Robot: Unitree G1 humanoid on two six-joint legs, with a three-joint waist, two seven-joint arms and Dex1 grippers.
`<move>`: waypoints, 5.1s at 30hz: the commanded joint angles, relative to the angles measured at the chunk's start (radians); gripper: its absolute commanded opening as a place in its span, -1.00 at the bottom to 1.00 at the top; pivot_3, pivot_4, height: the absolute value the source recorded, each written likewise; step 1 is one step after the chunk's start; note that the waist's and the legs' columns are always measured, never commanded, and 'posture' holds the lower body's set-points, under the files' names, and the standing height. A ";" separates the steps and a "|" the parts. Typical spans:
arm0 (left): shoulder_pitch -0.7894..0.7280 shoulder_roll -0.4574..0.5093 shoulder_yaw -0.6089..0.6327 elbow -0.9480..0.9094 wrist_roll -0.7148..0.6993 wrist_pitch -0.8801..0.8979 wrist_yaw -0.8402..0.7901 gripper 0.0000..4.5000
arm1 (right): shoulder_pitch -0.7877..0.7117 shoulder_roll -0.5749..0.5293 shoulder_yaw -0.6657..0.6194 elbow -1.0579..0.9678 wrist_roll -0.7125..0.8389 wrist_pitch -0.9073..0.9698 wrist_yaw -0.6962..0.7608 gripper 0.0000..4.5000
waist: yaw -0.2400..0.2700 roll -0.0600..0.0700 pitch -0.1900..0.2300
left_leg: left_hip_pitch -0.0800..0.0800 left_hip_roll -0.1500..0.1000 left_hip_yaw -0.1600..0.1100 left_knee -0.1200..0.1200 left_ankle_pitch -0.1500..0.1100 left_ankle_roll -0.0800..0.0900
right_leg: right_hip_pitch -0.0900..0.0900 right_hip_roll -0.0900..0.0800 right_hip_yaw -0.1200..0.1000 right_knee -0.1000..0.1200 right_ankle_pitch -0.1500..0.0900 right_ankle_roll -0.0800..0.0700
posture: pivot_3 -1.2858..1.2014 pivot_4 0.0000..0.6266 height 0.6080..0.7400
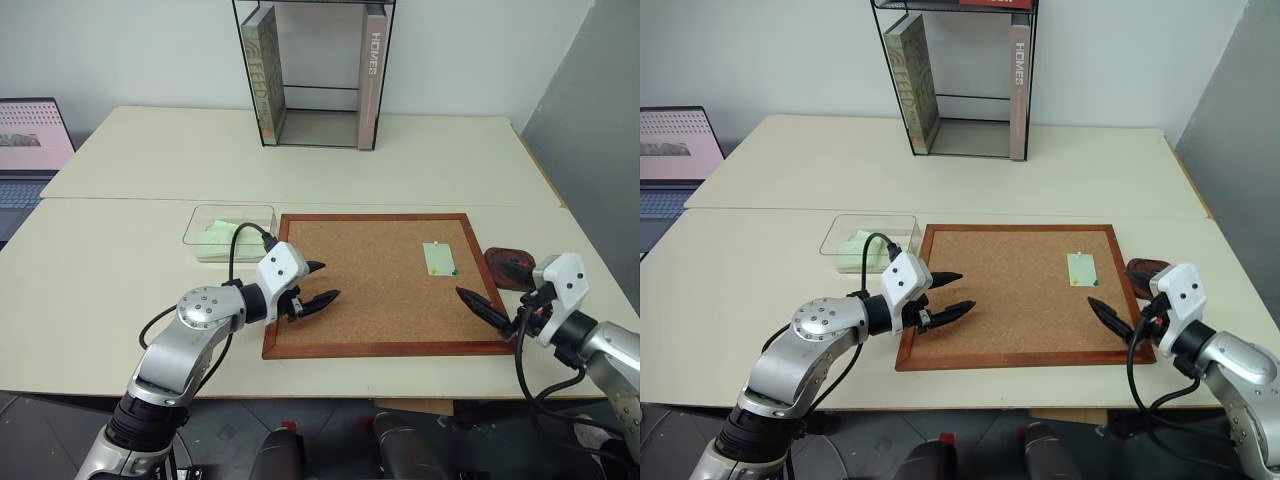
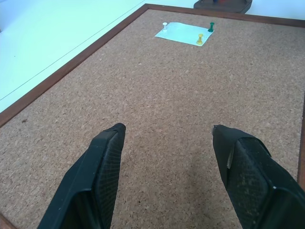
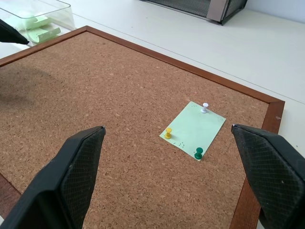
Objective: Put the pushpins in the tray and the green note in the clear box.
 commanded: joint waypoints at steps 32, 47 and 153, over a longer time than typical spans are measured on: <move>-0.108 -0.108 -0.061 0.038 -0.041 -0.014 -0.010 0.37 | 0.006 0.009 -0.010 -0.098 0.021 0.029 -0.029 1.00 | 0.000 0.000 0.000 | 0.000 0.000 0.000 0.000 0.000 0.000 | 0.000 0.000 0.000 0.000 0.000 0.000 | 0.03 -0.52 1.00; -0.223 -0.298 -0.166 0.306 0.074 -0.159 0.042 -0.88 | -0.010 0.057 0.042 -0.098 0.000 0.042 -0.077 1.00 | 0.002 0.000 0.000 | 0.000 -0.001 -0.001 0.000 0.000 0.000 | 0.001 0.000 0.000 -0.001 0.000 0.001 | 0.03 -0.52 1.00; -0.248 -0.389 -0.229 0.710 0.229 -0.313 -0.056 -1.00 | -0.353 0.000 0.100 0.526 -0.409 -0.029 -0.217 -0.11 | -0.003 0.005 -0.003 | 0.007 -0.002 0.000 -0.001 0.001 0.002 | 0.008 0.000 0.003 -0.004 0.000 0.001 | 0.03 -0.52 1.00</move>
